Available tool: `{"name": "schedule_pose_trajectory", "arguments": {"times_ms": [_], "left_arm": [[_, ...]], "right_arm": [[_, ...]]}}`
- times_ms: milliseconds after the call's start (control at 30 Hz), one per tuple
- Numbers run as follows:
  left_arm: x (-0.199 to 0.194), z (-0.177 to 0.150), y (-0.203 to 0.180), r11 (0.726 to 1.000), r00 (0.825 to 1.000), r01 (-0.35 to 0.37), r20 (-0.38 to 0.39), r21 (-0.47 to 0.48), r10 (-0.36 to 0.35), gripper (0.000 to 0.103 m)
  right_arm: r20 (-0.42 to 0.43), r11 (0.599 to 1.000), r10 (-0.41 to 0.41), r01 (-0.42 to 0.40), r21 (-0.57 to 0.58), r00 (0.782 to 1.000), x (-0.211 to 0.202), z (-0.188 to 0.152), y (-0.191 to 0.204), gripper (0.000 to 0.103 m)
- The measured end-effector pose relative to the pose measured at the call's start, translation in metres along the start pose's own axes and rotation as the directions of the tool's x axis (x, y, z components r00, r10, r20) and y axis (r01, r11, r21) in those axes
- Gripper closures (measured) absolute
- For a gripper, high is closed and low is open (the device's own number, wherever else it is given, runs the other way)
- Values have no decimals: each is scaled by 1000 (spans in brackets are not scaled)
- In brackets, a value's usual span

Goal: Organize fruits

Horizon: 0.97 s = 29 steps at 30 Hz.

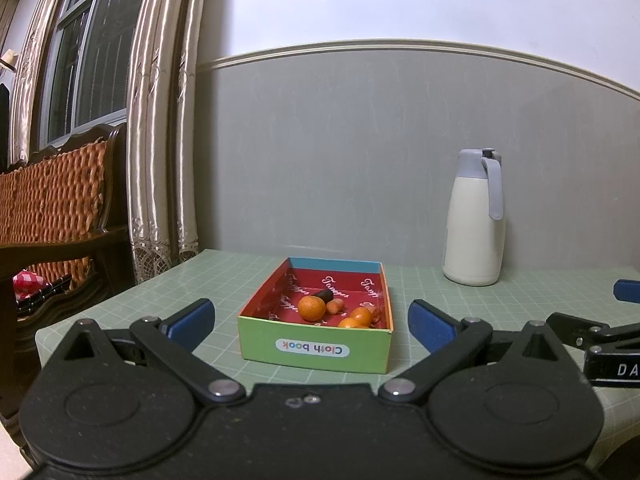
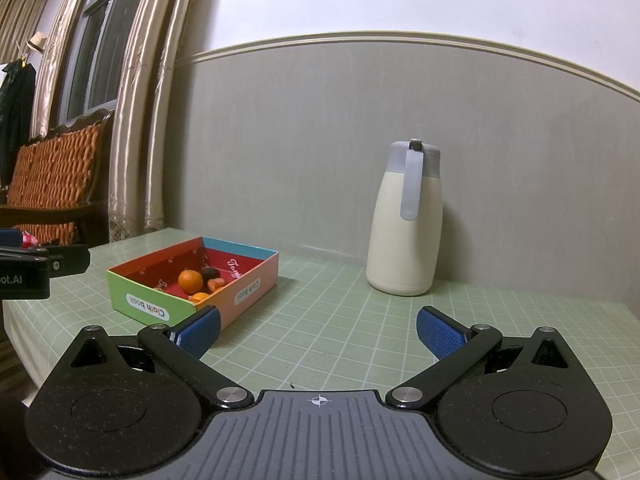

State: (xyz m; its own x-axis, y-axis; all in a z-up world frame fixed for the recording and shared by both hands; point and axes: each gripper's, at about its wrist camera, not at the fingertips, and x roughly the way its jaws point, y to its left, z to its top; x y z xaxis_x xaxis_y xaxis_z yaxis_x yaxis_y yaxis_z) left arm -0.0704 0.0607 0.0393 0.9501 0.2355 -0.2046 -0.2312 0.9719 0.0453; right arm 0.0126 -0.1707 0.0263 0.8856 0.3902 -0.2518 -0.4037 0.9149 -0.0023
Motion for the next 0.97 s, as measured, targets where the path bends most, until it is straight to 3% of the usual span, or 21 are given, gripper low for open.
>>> {"name": "schedule_pose_trajectory", "arguments": {"times_ms": [633,967], "left_arm": [[1,0,-3,1000,1000,-3,1,1,3,6],[0,-1,10,999,1000,2,13,-45,-2,7]], "right_arm": [[0,1000,0,0,0,1000,0,0,0,0],[0,1000,-1,1,1,1000,0,0,1,0]]}}
